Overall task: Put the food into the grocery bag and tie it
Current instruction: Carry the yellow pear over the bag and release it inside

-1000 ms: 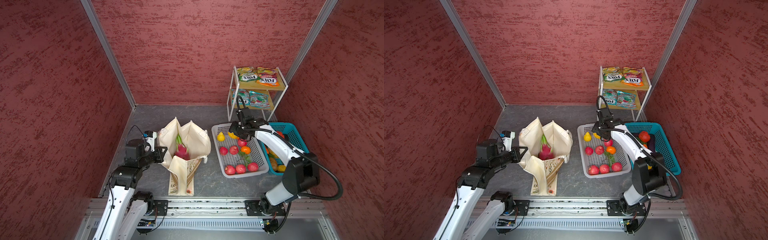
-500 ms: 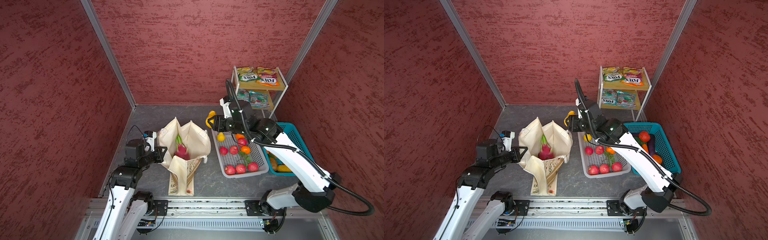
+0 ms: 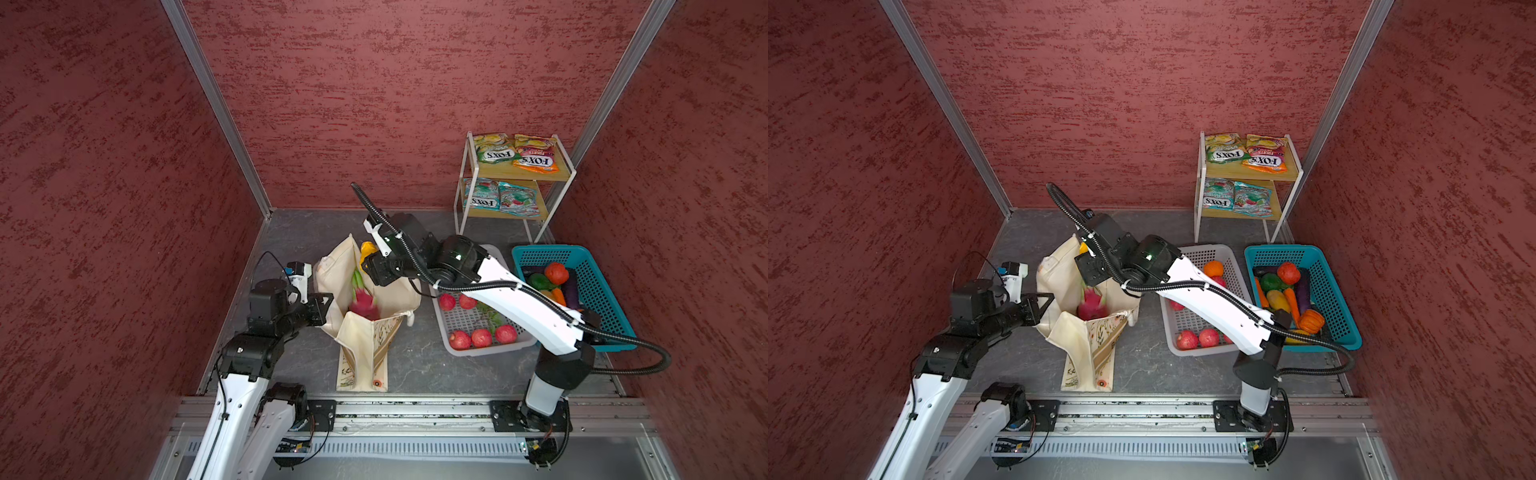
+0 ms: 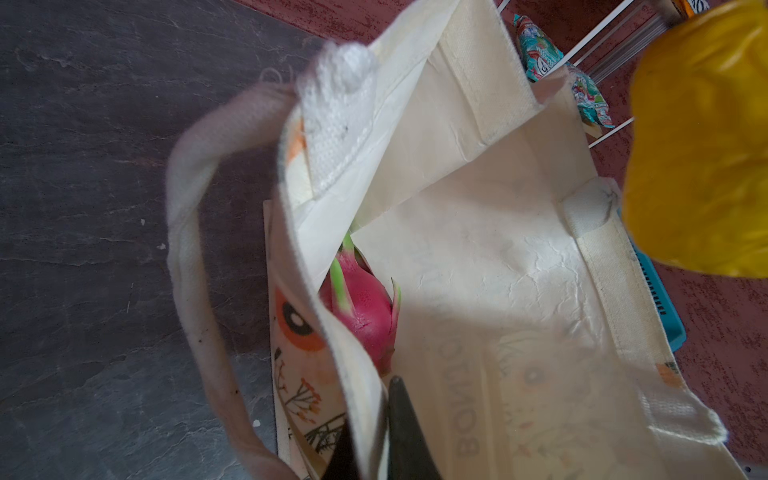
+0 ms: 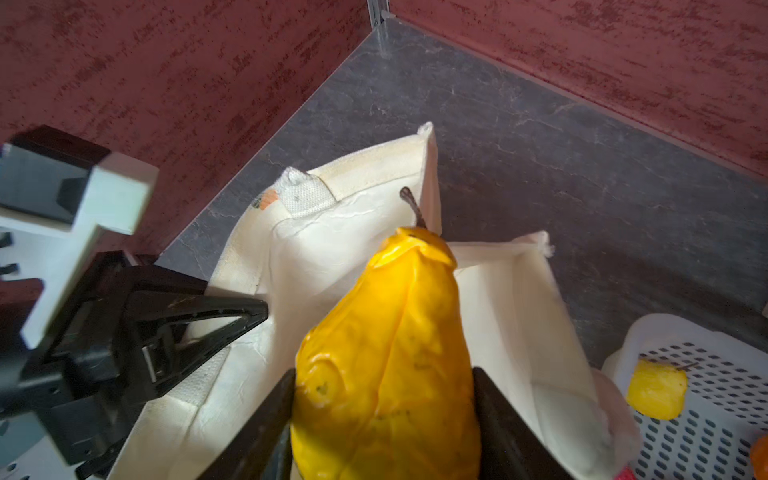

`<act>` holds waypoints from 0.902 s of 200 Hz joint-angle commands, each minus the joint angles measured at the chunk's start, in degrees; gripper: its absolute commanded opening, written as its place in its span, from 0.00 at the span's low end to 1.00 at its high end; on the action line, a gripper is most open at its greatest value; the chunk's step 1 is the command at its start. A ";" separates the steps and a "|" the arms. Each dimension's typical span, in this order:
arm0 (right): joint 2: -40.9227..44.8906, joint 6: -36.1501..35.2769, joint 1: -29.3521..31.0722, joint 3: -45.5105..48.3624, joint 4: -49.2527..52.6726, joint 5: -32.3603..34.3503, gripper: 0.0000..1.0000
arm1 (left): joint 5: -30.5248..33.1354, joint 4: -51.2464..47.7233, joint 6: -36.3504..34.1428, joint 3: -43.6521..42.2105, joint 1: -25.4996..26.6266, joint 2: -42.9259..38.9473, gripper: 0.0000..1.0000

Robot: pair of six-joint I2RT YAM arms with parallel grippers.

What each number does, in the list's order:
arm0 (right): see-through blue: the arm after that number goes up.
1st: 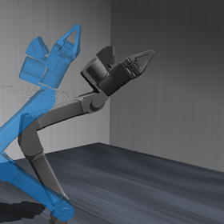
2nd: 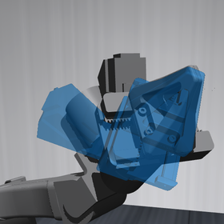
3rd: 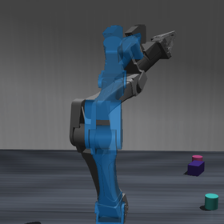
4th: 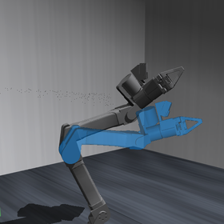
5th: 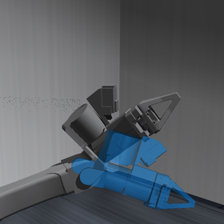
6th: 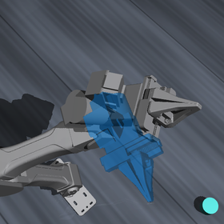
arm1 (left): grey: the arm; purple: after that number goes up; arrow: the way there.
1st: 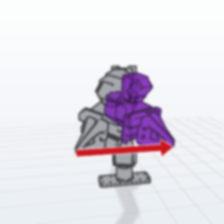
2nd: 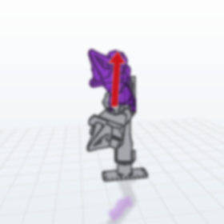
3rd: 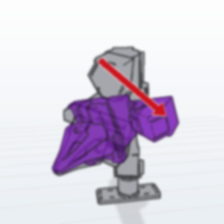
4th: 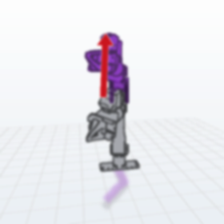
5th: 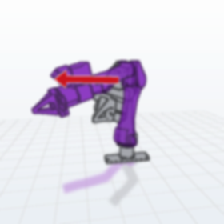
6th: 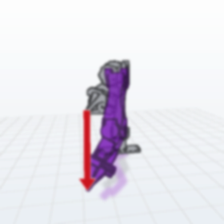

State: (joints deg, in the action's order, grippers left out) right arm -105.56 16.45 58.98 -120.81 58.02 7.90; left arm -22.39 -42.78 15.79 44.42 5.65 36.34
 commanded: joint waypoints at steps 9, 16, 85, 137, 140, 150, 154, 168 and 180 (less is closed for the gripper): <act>-3.99 -1.90 1.00 -3.13 3.31 -1.02 0.58 | 0.07 0.51 -0.15 -0.57 -0.62 -0.65 0.11; -4.74 -2.05 1.07 -3.04 3.37 -1.41 0.58 | -0.01 0.51 -0.17 -0.57 -0.55 -0.68 0.11; -10.51 -1.34 1.09 -2.24 4.44 -4.51 0.62 | -0.02 0.51 -0.15 -0.66 -0.64 -0.92 0.11; -9.66 -0.50 1.09 -2.36 4.59 -2.54 0.98 | 0.06 0.51 -0.15 -0.66 -0.68 -1.10 0.11; -9.40 -0.37 1.05 -2.42 4.52 -2.28 0.99 | 0.07 0.51 -0.15 -0.65 -0.67 -1.09 0.11; -8.42 -0.13 1.07 -2.56 4.21 -1.31 0.99 | 0.07 0.55 -0.14 -0.66 -0.64 -1.09 0.11; -8.08 0.05 1.07 -2.75 4.12 -0.96 0.99 | 0.07 0.51 -0.15 -0.68 -0.64 -1.09 0.11; -6.96 1.04 1.06 -3.73 4.11 0.40 0.99 | 0.07 0.53 -0.13 -0.65 -0.64 -1.01 0.11; -6.28 2.05 1.05 -4.88 4.57 1.77 0.99 | 0.15 0.42 -0.10 -0.65 -0.64 -1.02 0.11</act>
State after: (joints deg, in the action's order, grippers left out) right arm -116.14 16.78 59.59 -122.15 62.15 5.93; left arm -22.39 -42.76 15.79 44.36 5.41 35.66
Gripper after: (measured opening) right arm 0.989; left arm 0.109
